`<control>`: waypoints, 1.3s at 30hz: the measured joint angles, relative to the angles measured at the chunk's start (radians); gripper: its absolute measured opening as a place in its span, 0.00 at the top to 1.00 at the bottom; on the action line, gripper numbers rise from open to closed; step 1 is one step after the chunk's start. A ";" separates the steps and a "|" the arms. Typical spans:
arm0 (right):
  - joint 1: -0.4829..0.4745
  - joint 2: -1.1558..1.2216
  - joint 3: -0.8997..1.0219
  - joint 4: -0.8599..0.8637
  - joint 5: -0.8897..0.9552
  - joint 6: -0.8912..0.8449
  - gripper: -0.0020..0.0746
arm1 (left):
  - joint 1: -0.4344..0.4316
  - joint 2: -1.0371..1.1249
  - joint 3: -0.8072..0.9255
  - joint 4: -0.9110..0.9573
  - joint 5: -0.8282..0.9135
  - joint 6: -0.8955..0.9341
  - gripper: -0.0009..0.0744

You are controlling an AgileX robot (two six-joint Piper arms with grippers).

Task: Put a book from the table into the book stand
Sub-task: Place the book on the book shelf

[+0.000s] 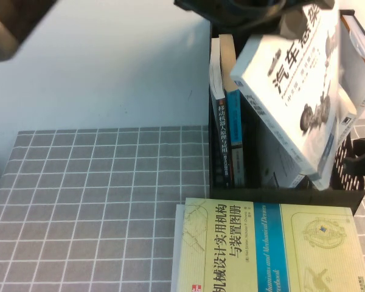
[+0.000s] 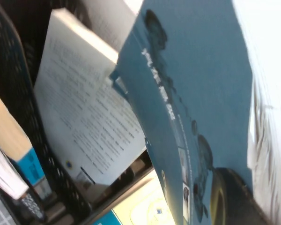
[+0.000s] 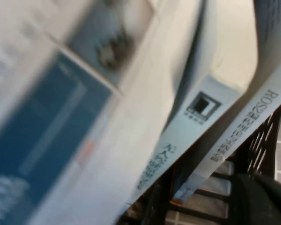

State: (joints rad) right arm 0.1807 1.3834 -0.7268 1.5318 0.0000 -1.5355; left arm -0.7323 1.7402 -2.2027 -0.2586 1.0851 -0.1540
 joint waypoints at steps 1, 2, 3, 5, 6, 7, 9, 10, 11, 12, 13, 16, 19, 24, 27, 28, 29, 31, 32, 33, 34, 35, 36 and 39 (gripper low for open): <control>0.000 -0.002 0.000 0.002 0.000 0.000 0.98 | -0.002 -0.012 0.000 0.010 0.000 0.000 0.84; 0.000 -0.004 0.000 0.003 0.000 0.000 0.98 | -0.002 -0.018 -0.002 0.030 0.000 -0.008 0.84; 0.000 -0.004 0.000 0.005 0.000 0.000 0.98 | -0.002 -0.020 -0.002 0.051 0.000 -0.018 0.84; 0.000 -0.004 0.000 0.012 0.012 -0.002 0.98 | -0.002 -0.016 -0.002 0.089 0.000 -0.035 0.84; 0.000 -0.004 0.000 0.016 0.020 -0.002 0.98 | 0.000 -0.008 -0.002 0.103 -0.002 -0.042 0.84; 0.000 -0.004 0.000 0.020 0.027 -0.002 0.98 | 0.000 -0.004 -0.002 0.112 -0.004 -0.046 0.84; 0.000 -0.004 0.000 0.023 0.049 -0.002 0.98 | 0.003 0.017 -0.002 0.127 -0.004 -0.055 0.84; 0.000 -0.004 0.000 0.023 0.057 -0.002 0.98 | 0.005 0.022 -0.002 0.133 -0.004 -0.057 0.84; 0.000 -0.004 0.000 0.023 0.066 -0.002 0.98 | 0.005 0.031 -0.002 0.134 -0.004 -0.061 0.84; 0.000 -0.004 0.000 0.025 0.073 -0.002 0.98 | 0.007 0.038 -0.002 0.137 -0.004 -0.063 0.84; 0.000 -0.005 0.000 0.025 0.077 -0.002 0.98 | 0.007 0.039 -0.002 0.141 -0.006 -0.069 0.84; 0.000 -0.005 0.000 0.033 0.085 -0.002 0.98 | 0.007 0.036 -0.002 0.153 -0.008 -0.073 0.84; 0.000 -0.017 0.000 0.039 0.090 -0.002 0.98 | 0.007 0.018 -0.004 0.175 -0.003 -0.080 0.84; 0.000 -0.080 0.000 0.048 0.092 -0.002 0.98 | 0.007 -0.022 -0.041 0.226 0.040 -0.143 0.84; 0.000 -0.132 0.000 0.048 0.092 -0.002 0.98 | 0.007 -0.041 -0.068 0.259 0.052 -0.158 0.84; 0.000 -0.148 0.000 0.048 0.092 -0.004 0.98 | 0.008 -0.045 -0.078 0.270 0.052 -0.162 0.84; 0.000 -0.166 0.000 0.048 0.092 -0.009 0.98 | 0.008 -0.047 -0.084 0.275 0.052 -0.167 0.84; 0.000 -0.200 0.000 0.050 0.089 -0.016 0.98 | 0.008 -0.049 -0.090 0.279 0.050 -0.176 0.84; 0.000 -0.213 0.000 0.050 0.087 -0.018 0.98 | 0.008 -0.049 -0.090 0.279 0.048 -0.178 0.84; 0.000 -0.223 0.000 0.052 0.087 -0.020 0.98 | 0.008 -0.049 -0.090 0.279 0.048 -0.184 0.84; 0.000 -0.230 0.000 0.052 0.087 -0.020 0.98 | 0.008 -0.044 -0.090 0.279 0.045 -0.193 0.84; 0.000 -0.235 0.000 0.052 0.087 -0.020 0.98 | 0.008 -0.038 -0.090 0.279 0.041 -0.203 0.84; 0.000 -0.237 0.000 0.052 0.087 -0.020 0.98 | 0.008 -0.031 -0.090 0.279 0.036 -0.212 0.84; 0.000 -0.239 0.000 0.055 0.087 -0.020 0.98 | 0.008 0.001 -0.090 0.281 0.020 -0.241 0.84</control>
State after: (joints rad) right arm 0.1807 1.1442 -0.7268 1.5870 0.0868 -1.5557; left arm -0.7245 1.7414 -2.2929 0.0227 1.1053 -0.3952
